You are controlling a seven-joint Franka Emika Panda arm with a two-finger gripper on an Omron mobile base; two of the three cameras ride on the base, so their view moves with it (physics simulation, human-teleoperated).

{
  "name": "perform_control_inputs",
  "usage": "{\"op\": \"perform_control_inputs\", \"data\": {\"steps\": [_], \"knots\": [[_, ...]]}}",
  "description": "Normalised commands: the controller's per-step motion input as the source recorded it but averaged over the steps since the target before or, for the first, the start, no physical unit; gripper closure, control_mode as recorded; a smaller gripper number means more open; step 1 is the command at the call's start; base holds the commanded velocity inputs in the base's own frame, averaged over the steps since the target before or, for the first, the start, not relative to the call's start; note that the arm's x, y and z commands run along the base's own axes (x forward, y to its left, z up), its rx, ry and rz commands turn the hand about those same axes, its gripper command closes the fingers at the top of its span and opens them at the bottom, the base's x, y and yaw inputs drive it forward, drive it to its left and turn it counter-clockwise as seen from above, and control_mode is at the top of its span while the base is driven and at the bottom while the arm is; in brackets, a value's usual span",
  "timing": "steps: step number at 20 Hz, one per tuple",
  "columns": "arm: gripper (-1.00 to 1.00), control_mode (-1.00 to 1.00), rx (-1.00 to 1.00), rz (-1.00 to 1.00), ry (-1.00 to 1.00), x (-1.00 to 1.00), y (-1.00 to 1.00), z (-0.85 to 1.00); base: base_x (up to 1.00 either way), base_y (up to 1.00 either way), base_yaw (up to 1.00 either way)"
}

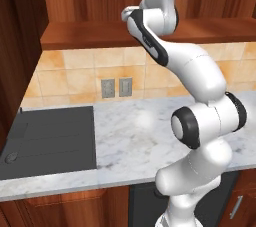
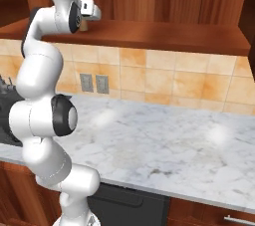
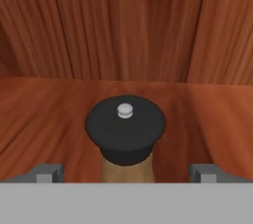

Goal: Take 2 condiments from the cabinet and move them on the counter near the stove.Make sure the condiments are lined up with each other, next to each other.

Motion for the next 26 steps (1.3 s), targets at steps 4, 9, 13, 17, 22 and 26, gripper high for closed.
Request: {"op": "perform_control_inputs", "data": {"steps": [4,9,13,17,22,26], "knots": [[-1.00,-1.00,-0.01,0.00,0.00,0.11,0.01,-0.07,0.00,0.00,0.00],[-1.00,-1.00,-0.01,0.00,0.00,0.03,0.01,-0.05,0.00,0.00,0.00],[1.00,-1.00,0.00,0.00,0.00,0.00,0.00,0.00,0.00,0.00,0.00],[1.00,-1.00,0.00,0.00,0.00,0.00,0.00,0.00,0.00,0.00,0.00],[1.00,-1.00,0.00,0.00,0.00,0.00,0.00,0.00,0.00,0.00,0.00],[1.00,-1.00,0.00,0.00,0.00,-0.14,0.00,0.00,0.00,0.00,0.00]]}}
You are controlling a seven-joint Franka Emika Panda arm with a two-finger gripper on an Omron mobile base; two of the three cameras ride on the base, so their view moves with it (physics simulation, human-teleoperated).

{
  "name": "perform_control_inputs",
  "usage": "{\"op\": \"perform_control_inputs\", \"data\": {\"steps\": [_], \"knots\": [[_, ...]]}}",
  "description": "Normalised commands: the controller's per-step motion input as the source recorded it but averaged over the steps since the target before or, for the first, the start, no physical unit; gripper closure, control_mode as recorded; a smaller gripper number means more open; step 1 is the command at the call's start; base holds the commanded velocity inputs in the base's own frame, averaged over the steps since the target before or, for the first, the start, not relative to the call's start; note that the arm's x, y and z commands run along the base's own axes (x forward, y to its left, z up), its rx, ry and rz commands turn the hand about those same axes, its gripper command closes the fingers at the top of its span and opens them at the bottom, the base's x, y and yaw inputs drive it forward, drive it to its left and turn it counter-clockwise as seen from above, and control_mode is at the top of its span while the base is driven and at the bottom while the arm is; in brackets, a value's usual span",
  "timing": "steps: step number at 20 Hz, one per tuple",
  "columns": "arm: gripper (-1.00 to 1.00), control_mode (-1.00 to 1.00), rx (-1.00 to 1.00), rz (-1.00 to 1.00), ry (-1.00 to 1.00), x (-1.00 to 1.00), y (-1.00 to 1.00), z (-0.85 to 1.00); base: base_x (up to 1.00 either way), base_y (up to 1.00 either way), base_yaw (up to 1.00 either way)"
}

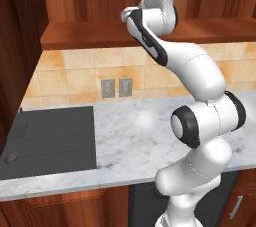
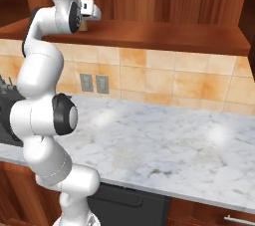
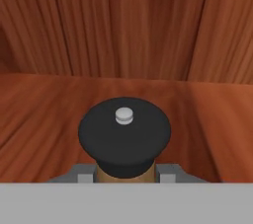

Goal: Take 2 condiments from the cabinet and move them on the counter near the stove.Make sure the condiments are lined up with each other, next to each other.

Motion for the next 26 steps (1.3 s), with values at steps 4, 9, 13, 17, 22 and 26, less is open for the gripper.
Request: {"op": "perform_control_inputs", "data": {"steps": [4,9,13,17,22,26], "knots": [[1.00,-1.00,0.00,0.00,-0.05,-0.63,-0.10,0.00,0.00,0.00,0.00],[1.00,-1.00,0.00,0.00,-0.11,-0.92,-0.07,0.00,0.00,0.00,0.00],[1.00,-1.00,0.00,0.02,-0.11,-0.99,-0.09,0.01,0.00,0.00,0.00],[1.00,-1.00,0.00,0.05,-0.08,-1.00,-0.14,0.11,0.00,0.00,0.00],[1.00,-1.00,0.00,0.08,-0.01,-1.00,-0.12,0.08,0.00,0.00,0.00],[1.00,-1.00,0.00,0.05,0.00,-1.00,-0.04,0.00,0.00,0.00,0.00]]}}
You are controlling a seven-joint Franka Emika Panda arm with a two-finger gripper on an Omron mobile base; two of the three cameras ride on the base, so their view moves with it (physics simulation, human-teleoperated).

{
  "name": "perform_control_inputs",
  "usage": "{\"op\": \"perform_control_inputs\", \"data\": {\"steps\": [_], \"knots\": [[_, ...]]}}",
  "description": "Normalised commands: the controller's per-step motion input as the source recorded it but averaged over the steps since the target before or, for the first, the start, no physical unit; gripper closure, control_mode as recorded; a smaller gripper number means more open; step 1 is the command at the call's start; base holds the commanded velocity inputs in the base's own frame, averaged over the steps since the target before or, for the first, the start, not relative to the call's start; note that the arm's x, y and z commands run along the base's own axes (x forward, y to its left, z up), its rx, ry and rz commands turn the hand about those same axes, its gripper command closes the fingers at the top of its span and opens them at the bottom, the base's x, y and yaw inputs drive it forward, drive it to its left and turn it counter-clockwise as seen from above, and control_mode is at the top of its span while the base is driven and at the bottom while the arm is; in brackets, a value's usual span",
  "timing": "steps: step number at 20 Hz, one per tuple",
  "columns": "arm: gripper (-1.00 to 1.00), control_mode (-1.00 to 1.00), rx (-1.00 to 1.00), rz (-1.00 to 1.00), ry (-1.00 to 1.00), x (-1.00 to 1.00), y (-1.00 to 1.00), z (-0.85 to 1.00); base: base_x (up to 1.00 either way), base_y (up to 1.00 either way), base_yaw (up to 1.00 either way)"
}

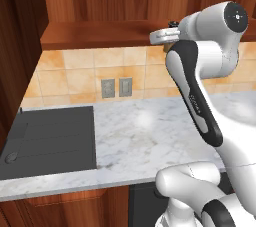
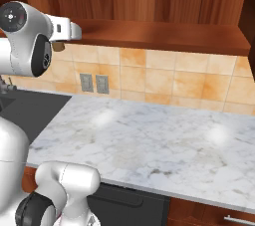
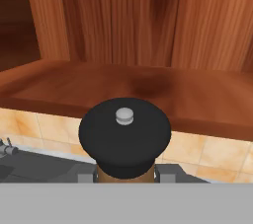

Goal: Take 2 condiments from the cabinet and move them on the counter near the stove.Make sure the condiments are lined up with each other, next to each other.

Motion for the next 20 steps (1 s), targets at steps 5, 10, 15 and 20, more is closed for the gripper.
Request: {"op": "perform_control_inputs", "data": {"steps": [5,10,15,20], "knots": [[1.00,-1.00,0.00,0.00,0.00,-0.93,-0.02,-0.05,0.00,0.00,0.00],[1.00,-1.00,0.00,0.00,0.00,-0.71,-0.14,-0.14,0.00,0.00,0.00],[1.00,-1.00,0.00,-0.01,0.00,-0.48,-0.27,-0.19,0.00,0.00,0.00],[1.00,-1.00,-0.01,-0.06,0.00,-0.28,-0.23,-0.19,0.00,0.00,0.00]]}}
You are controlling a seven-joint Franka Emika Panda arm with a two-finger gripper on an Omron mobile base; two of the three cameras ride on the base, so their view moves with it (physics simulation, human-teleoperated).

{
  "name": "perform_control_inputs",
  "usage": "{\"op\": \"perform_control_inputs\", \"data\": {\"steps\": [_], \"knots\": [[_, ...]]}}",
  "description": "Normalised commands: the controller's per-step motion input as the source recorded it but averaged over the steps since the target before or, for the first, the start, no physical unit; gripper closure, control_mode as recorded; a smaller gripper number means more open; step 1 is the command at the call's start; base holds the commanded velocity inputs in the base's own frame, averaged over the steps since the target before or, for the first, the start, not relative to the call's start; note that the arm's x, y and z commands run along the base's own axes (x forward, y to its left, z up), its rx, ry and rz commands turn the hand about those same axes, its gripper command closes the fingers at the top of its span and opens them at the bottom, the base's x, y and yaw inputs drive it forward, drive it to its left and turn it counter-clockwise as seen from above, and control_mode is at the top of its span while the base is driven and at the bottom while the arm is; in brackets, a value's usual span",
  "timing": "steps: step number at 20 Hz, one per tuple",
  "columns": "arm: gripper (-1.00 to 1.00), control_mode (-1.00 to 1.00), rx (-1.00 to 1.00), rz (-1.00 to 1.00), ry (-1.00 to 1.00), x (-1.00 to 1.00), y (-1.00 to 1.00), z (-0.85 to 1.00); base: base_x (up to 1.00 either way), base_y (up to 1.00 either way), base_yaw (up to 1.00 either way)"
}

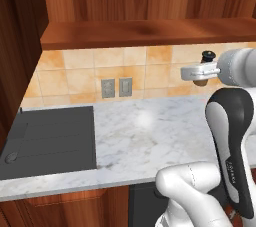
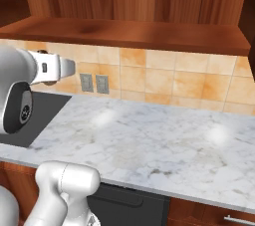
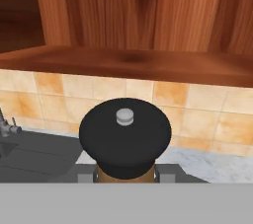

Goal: Take 2 condiments from the cabinet and move them on the counter near the stove.Make sure the condiments are lined up with each other, next to each other.

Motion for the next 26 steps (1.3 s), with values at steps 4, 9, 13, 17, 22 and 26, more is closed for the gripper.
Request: {"op": "perform_control_inputs", "data": {"steps": [4,9,13,17,22,26], "knots": [[1.00,-1.00,-0.02,-0.09,0.00,-0.18,-0.13,-0.13,0.00,0.00,0.00],[1.00,-1.00,-0.04,-0.08,0.00,-0.12,-0.08,-0.14,0.00,0.00,0.00],[1.00,-1.00,-0.04,-0.08,0.00,-0.04,-0.06,-0.14,0.00,0.00,0.00],[1.00,-1.00,-0.02,-0.04,0.00,-0.01,-0.06,-0.12,0.00,0.00,0.00],[1.00,-1.00,0.00,0.00,0.00,-0.02,-0.01,0.00,0.00,0.00,0.00],[1.00,-1.00,0.00,0.00,0.00,0.00,0.00,0.00,0.00,0.00,0.00]]}}
